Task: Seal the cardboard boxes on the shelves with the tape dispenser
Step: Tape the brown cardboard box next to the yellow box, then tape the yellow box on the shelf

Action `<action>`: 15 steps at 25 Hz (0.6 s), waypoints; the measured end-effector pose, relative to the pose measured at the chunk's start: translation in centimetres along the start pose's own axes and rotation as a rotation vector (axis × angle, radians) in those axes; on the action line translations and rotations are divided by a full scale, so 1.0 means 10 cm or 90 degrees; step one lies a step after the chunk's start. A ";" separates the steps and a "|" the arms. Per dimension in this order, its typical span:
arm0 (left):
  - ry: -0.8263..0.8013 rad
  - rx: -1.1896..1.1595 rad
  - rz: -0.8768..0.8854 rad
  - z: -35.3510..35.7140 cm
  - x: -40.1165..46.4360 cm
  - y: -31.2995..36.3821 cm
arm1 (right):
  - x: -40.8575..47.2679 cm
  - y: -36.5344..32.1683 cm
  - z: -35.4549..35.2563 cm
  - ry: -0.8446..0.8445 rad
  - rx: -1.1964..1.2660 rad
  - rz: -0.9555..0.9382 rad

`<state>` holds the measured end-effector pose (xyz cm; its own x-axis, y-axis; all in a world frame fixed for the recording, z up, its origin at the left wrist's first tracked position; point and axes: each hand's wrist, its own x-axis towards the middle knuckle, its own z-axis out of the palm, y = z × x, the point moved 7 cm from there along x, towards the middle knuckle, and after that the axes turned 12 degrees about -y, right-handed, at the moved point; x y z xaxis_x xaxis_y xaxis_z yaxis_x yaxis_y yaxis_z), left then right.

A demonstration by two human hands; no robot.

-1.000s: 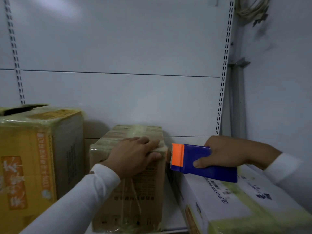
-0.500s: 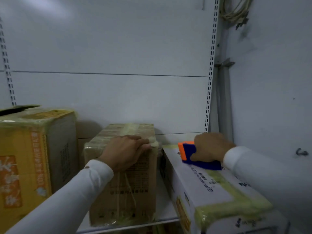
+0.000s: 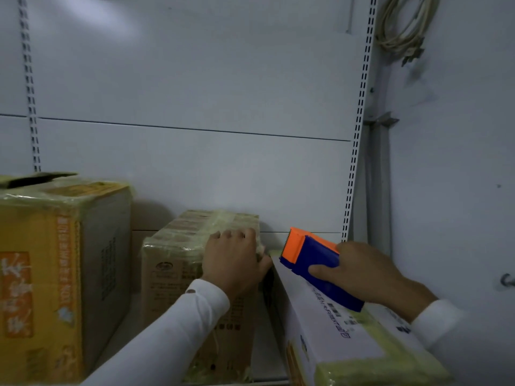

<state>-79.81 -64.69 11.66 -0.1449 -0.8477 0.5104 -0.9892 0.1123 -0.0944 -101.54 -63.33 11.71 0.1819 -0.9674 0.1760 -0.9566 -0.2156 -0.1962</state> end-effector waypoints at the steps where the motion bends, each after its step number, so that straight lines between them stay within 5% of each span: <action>1: 0.009 0.005 0.010 -0.02 0.00 0.03 | -0.01 0.02 0.00 0.001 0.025 -0.007; 7: -0.080 -0.068 0.180 -0.18 -0.09 -0.34 | 0.01 0.07 0.02 -0.038 0.107 -0.059; 15: -0.069 0.027 0.094 -0.04 -0.09 -0.25 | 0.10 0.00 0.11 -0.053 0.191 -0.138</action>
<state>-77.16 -64.00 11.74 -0.2827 -0.8745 0.3941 -0.9552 0.2193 -0.1986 -101.06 -64.44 10.81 0.4029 -0.8997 0.1678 -0.7863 -0.4341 -0.4395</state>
